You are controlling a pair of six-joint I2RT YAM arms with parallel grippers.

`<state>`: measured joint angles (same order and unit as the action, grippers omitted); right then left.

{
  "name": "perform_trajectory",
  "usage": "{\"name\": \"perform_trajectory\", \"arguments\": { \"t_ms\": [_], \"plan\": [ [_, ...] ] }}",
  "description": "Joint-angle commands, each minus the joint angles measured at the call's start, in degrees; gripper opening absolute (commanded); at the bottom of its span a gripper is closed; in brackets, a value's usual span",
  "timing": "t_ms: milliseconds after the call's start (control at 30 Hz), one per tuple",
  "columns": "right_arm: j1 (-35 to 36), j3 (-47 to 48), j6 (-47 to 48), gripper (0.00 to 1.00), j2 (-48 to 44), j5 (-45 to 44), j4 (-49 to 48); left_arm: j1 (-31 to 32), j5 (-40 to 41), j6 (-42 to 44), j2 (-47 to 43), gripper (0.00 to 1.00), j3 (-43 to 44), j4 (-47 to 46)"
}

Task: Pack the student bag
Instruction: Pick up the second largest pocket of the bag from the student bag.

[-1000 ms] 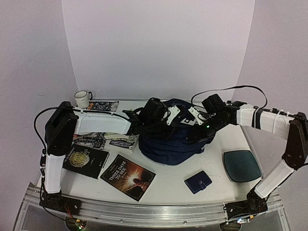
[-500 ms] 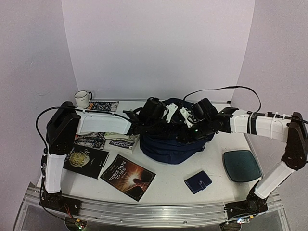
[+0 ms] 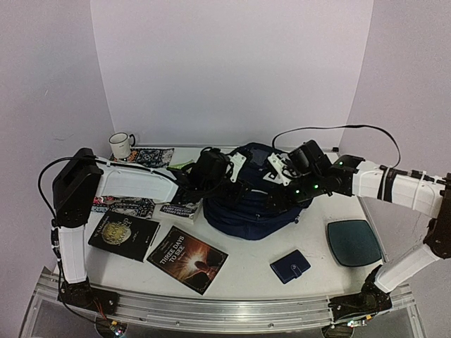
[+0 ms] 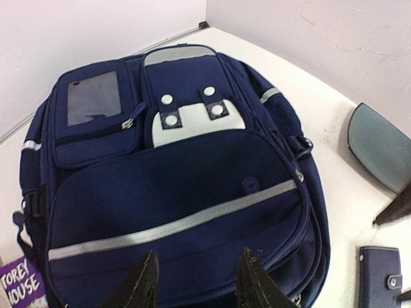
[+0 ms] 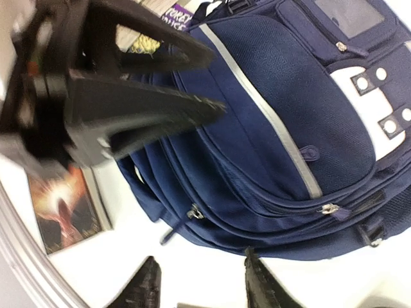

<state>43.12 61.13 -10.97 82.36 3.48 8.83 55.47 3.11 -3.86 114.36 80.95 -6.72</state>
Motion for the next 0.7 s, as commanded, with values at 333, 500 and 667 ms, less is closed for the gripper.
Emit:
{"name": "perform_trajectory", "arguments": {
  "t_ms": [333, 500, 667],
  "plan": [
    [-4.7, 5.0, 22.2, 0.76, 8.3, -4.9, 6.4, 3.7, -4.1, -12.3, -10.5, 0.63, -11.5, -1.7],
    [-7.5, 7.9, 26.3, 0.83, 12.8, -1.6, 5.8, 4.6, -4.8, -12.9, -9.7, 0.66, -10.8, -1.7],
    [-7.7, 11.0, 29.5, 0.85, 17.3, 0.0, 5.5, 4.6, -4.7, -12.7, -10.3, 0.67, -11.3, -1.6]
  ]
}}
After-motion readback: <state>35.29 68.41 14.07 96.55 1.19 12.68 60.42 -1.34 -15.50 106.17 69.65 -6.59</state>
